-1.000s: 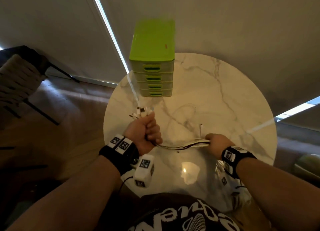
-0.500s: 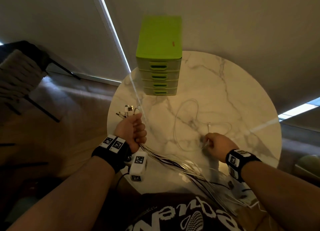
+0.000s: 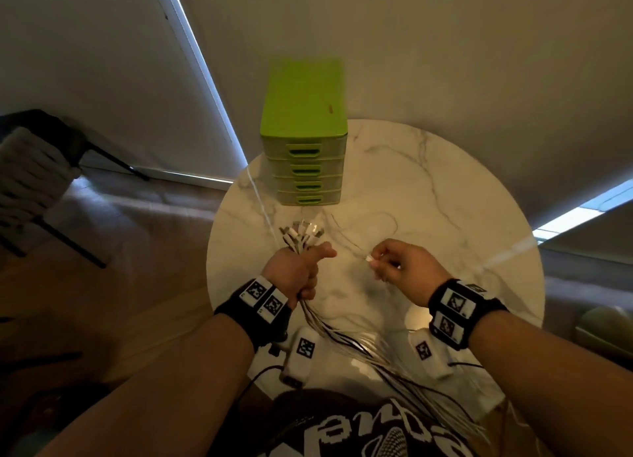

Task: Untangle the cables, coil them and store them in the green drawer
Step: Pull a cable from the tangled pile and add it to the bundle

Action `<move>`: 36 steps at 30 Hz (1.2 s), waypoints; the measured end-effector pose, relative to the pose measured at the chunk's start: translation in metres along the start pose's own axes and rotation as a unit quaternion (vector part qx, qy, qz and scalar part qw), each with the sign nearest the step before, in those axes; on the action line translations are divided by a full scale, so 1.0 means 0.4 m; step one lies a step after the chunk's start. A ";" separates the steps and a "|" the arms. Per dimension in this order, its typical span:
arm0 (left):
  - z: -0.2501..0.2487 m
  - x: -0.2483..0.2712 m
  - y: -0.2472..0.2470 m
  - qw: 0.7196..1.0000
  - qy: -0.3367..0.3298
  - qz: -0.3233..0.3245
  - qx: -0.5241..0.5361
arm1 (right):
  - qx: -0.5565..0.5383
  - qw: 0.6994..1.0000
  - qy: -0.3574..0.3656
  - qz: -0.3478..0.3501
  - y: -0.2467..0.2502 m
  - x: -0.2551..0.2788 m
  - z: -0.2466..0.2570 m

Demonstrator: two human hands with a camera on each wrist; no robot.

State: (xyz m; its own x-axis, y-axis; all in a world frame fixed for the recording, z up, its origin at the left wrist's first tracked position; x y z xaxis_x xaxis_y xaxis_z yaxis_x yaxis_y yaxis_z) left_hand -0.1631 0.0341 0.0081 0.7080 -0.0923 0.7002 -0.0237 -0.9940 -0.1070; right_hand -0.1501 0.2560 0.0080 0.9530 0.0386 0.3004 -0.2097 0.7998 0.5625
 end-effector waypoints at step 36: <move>-0.050 0.014 -0.082 0.970 0.015 0.059 0.237 | -0.242 0.958 -0.065 -0.137 0.207 0.076 0.204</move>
State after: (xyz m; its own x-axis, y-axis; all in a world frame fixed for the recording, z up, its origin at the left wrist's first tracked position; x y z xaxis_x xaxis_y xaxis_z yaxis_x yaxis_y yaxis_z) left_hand -0.1726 0.0649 0.0295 0.6985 -0.2129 0.6832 0.2287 -0.8383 -0.4950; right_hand -0.1564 0.2747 0.1265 0.9159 -0.2617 0.3044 0.1999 0.9549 0.2194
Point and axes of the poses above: each hand's wrist, its own x-axis away from the middle knuckle, its own y-axis out of the back of the hand, z = x × y, the point moved 6 cm from there along -x, towards the middle knuckle, and after that the axes turned 4 degrees about -z, right-handed, at the moved point
